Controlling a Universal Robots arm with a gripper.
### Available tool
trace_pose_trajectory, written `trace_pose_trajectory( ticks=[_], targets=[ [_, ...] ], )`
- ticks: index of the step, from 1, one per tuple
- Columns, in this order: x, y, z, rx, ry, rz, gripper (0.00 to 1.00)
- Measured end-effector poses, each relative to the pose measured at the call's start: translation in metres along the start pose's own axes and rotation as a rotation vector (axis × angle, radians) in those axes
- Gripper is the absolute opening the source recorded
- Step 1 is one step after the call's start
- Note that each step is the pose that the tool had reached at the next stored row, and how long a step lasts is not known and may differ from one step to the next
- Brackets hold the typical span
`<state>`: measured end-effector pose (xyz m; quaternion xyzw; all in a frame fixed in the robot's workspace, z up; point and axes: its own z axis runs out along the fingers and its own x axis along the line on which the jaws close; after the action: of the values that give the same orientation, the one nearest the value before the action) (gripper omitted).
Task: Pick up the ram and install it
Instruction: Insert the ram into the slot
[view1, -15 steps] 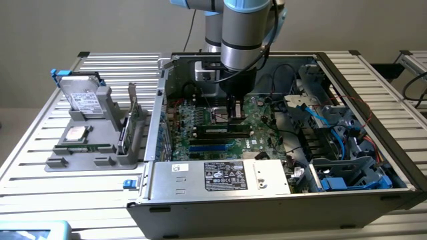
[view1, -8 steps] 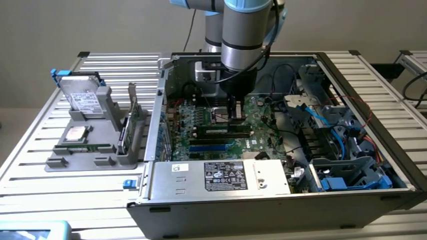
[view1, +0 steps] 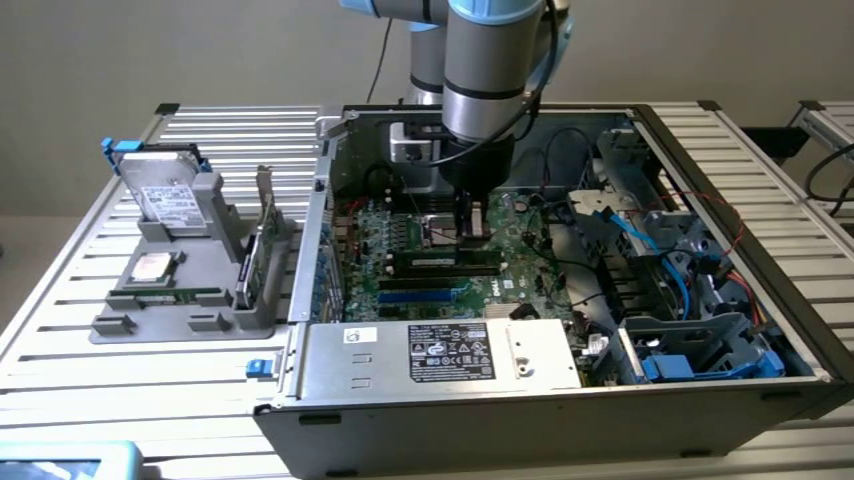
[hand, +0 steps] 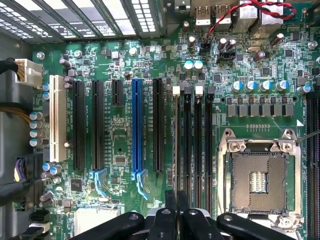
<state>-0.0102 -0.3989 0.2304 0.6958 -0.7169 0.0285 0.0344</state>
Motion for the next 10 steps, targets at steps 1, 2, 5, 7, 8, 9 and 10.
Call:
trace_pose_trajectory(
  ticks=[1,2,5,7,8,9,10],
  targets=[
    [-0.0004,0.0000,0.0000,-0.0001,-0.0001,0.002,0.13],
    [-0.0006,0.0000,0.0000,-0.0002,-0.0001,0.003,0.13],
    [-0.0005,0.0001,0.0000,-0.0002,-0.0002,0.004,0.13],
    [-0.0002,0.0000,0.0000,-0.0001,-0.0002,0.004,0.13],
    [-0.0001,0.0000,0.0000,0.0000,-0.0001,0.004,0.13],
    [0.0000,0.0000,0.0000,0.0001,-0.0001,0.004,0.13],
    [0.0000,0.0000,0.0000,0.0005,-0.0001,0.004,0.13]
  ],
)
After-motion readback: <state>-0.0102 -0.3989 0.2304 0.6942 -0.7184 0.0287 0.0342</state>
